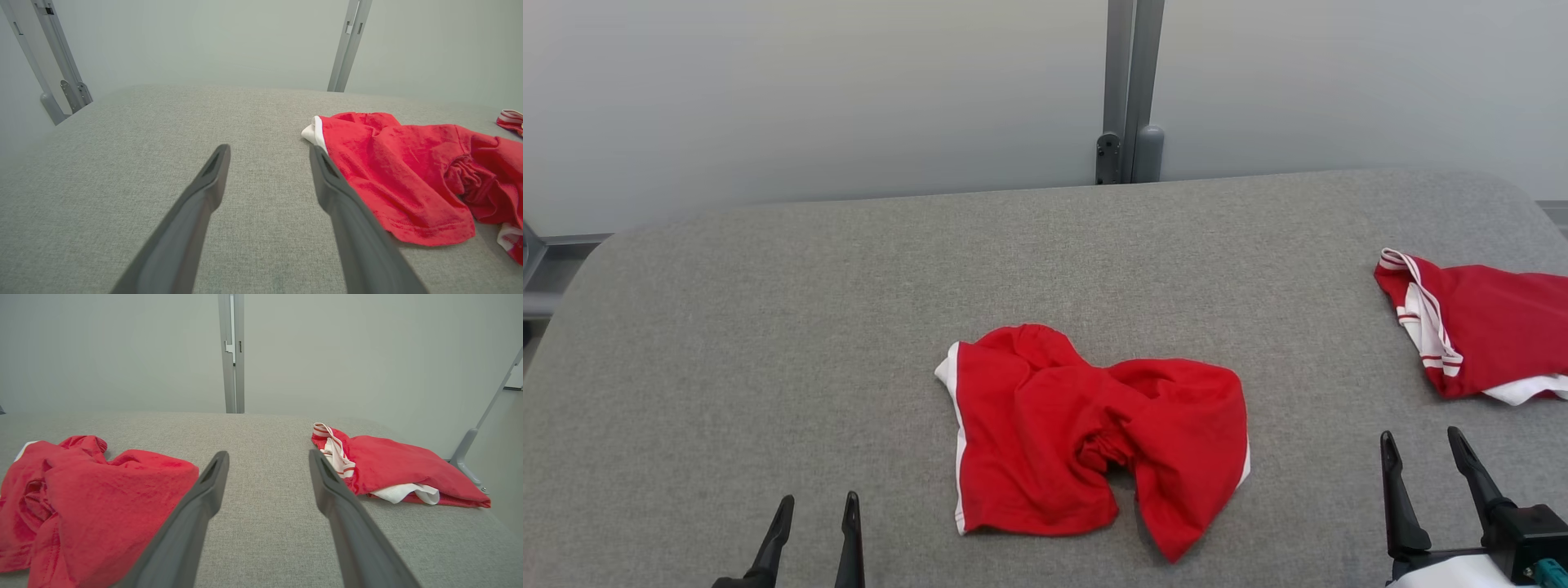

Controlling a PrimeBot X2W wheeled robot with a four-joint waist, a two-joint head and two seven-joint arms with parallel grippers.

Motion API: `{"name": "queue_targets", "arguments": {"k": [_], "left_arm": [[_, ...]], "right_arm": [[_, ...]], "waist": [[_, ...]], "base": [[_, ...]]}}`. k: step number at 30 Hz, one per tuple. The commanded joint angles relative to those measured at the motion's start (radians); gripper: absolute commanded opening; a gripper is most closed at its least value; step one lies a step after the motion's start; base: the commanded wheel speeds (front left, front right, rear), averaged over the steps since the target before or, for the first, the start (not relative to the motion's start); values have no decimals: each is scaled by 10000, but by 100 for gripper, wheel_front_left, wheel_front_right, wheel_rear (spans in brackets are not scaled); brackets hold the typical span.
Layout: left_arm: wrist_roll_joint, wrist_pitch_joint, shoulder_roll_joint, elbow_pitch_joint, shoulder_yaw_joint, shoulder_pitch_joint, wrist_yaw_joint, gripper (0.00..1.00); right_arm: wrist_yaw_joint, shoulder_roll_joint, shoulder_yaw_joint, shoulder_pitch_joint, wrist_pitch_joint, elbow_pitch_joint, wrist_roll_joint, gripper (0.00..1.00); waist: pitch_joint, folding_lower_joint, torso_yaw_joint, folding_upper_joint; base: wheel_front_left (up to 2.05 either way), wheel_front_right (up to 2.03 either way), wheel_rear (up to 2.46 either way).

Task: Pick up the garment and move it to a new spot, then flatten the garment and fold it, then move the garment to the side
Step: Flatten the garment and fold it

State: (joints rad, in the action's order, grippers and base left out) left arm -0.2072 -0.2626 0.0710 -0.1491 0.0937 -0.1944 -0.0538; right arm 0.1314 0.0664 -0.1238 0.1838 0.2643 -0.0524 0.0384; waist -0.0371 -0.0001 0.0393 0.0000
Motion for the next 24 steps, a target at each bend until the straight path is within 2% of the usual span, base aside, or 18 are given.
{"name": "queue_targets", "arguments": {"k": [1, 8, 14, 18, 22, 24], "left_arm": [[91, -25, -56, 61, -103, -113, -103, 100], [321, -15, -160, 214, -349, -132, -315, 100], [114, -15, -200, 76, 48, 762, -517, 100], [-457, 86, -201, -1002, 648, 1880, -591, 100], [-1931, 1291, -192, -2453, 1116, 3546, -574, 100], [-2265, 1717, -193, -3074, 1206, 4181, -522, 100]], "right_arm": [[-15, -6, 3, 121, -1, 32, -84, 100], [-15, -30, 97, 71, -1, 24, -65, 100], [-15, 28, 333, -218, -1, 45, -15, 100], [-15, 80, 596, -498, -1, 98, 54, 100], [-15, 91, 755, -826, -1, 194, 183, 100], [-15, 72, 807, -911, -1, 162, 243, 100]], "waist": [[-2, 1, 13, 0], [-3, 1, -22, 0], [221, 1, -346, 0], [507, 1, -855, 0], [1000, 1, -1443, 0], [1178, 1, -1709, 0]], "base": [[0, 0, 0], [0, 0, 0], [0, 0, 0], [0, 0, 0], [0, 0, 0], [0, 0, 0]]}}
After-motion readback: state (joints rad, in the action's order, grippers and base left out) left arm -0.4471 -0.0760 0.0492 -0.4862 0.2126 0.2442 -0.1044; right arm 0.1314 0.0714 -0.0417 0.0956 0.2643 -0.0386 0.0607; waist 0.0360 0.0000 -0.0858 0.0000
